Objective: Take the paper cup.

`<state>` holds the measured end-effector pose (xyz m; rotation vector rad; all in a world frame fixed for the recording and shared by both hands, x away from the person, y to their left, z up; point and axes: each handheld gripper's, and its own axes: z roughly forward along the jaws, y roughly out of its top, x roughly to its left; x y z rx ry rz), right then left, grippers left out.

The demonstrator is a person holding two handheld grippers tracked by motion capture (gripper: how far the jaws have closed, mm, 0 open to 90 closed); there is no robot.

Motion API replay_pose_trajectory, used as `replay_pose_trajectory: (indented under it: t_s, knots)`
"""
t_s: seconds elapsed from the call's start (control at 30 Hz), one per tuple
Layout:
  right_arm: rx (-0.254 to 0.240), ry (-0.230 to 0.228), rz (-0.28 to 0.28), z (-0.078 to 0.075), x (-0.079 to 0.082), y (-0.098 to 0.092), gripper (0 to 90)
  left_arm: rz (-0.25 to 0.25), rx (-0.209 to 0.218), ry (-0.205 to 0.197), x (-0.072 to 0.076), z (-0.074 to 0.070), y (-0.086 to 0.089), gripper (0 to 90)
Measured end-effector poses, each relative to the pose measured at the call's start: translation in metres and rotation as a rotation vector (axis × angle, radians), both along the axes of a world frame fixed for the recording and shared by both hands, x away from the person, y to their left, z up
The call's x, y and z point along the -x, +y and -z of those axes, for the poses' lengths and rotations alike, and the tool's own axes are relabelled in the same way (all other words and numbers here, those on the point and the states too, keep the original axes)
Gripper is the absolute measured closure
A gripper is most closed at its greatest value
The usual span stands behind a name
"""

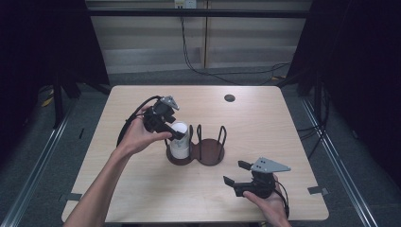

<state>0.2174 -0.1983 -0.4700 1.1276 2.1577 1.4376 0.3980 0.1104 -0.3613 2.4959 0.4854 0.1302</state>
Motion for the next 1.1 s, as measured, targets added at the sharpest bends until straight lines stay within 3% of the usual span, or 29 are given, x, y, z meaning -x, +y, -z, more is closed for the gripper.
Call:
replay_pose_trajectory:
  t_s: [0.13, 0.2, 0.33, 0.53, 0.6, 0.7, 0.8, 1.0, 1.1]
  knots:
    - [-0.009, 0.011, -0.009, 0.001, -0.001, 0.000, 17.9, 0.015, -0.003, 0.021, -0.003, 0.006, -0.005, 29.4]
    - [-0.009, 0.012, -0.011, 0.000, -0.001, 0.000, 17.8, 0.031, -0.034, 0.027, -0.004, 0.007, -0.005, 31.4]
    - [-0.005, 0.013, -0.010, 0.001, -0.001, 0.000, 17.9, 0.023, -0.054, 0.043, -0.005, 0.009, -0.007, 31.9]
    - [0.004, 0.023, -0.010, 0.001, -0.001, 0.001, 17.9, 0.016, -0.118, 0.032, -0.004, 0.009, -0.014, 30.0]
    - [0.004, 0.022, -0.012, 0.002, -0.001, 0.000, 17.9, 0.010, -0.105, 0.043, -0.004, 0.011, -0.015, 30.7]
    - [0.004, 0.024, -0.011, 0.002, -0.002, 0.000, 17.9, 0.027, -0.136, 0.036, -0.003, 0.015, -0.021, 28.8]
    - [0.003, 0.026, -0.011, 0.002, -0.001, 0.001, 17.7, 0.023, -0.138, 0.045, -0.004, 0.015, -0.020, 31.1]
    - [0.006, 0.030, -0.009, 0.002, -0.001, 0.001, 17.6, 0.005, -0.119, 0.064, -0.005, 0.013, -0.017, 32.2]
    - [0.009, 0.032, -0.009, 0.002, -0.001, 0.001, 17.6, 0.010, -0.126, 0.052, -0.005, 0.012, -0.016, 32.6]
